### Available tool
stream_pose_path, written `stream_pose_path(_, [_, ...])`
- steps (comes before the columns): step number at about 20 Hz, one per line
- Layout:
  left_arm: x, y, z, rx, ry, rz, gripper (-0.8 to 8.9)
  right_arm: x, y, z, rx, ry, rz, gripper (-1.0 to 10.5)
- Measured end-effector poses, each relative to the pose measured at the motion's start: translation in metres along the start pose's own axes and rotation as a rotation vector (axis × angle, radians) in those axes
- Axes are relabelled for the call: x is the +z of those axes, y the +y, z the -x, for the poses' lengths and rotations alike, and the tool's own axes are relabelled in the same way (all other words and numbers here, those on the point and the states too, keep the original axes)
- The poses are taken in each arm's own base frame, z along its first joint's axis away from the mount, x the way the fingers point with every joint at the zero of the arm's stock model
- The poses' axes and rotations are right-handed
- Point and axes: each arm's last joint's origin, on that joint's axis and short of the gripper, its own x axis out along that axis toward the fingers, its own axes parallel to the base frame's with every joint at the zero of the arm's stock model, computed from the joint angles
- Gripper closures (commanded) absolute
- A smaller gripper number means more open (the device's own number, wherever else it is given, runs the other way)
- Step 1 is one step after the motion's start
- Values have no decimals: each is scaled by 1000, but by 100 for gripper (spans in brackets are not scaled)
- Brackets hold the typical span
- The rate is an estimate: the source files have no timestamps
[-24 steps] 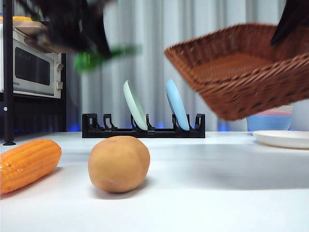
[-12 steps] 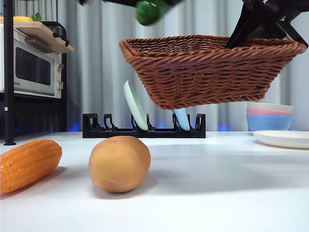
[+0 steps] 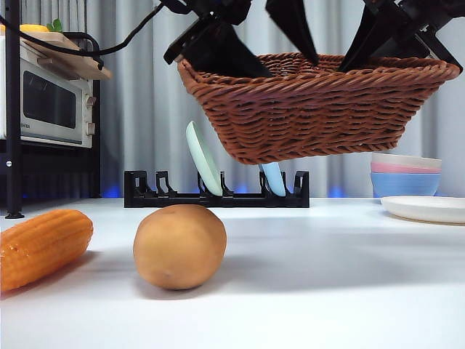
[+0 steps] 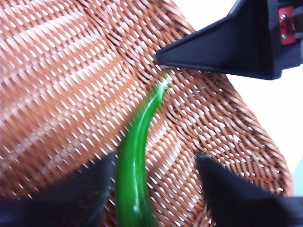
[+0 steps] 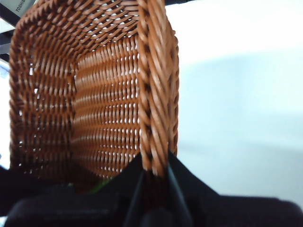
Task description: Pick up the basket,pick up the corn from the table,pick up the potato from the table,pick up the cucumber from the table,put all items into the basket
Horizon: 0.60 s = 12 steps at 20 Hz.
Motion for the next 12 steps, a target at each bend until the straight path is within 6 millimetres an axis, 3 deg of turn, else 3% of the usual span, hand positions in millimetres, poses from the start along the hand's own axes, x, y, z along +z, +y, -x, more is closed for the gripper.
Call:
stream_pose_path(2, [3,-1,7,-6,-14,0,342,0,0,0,-2,0,0,963])
stream_pose_path(4, [10,-4,27,-23,-60,-1,342,0,0,0,-5,-3,1,963])
stream_pose_path(8, [18,-7,94,0,-132,-20,343,4,1,0,5,-38,18,963])
stream_pose_path(12, [-2,5,148,187,-32,-38,344,5,1,0,8,-47,21,963])
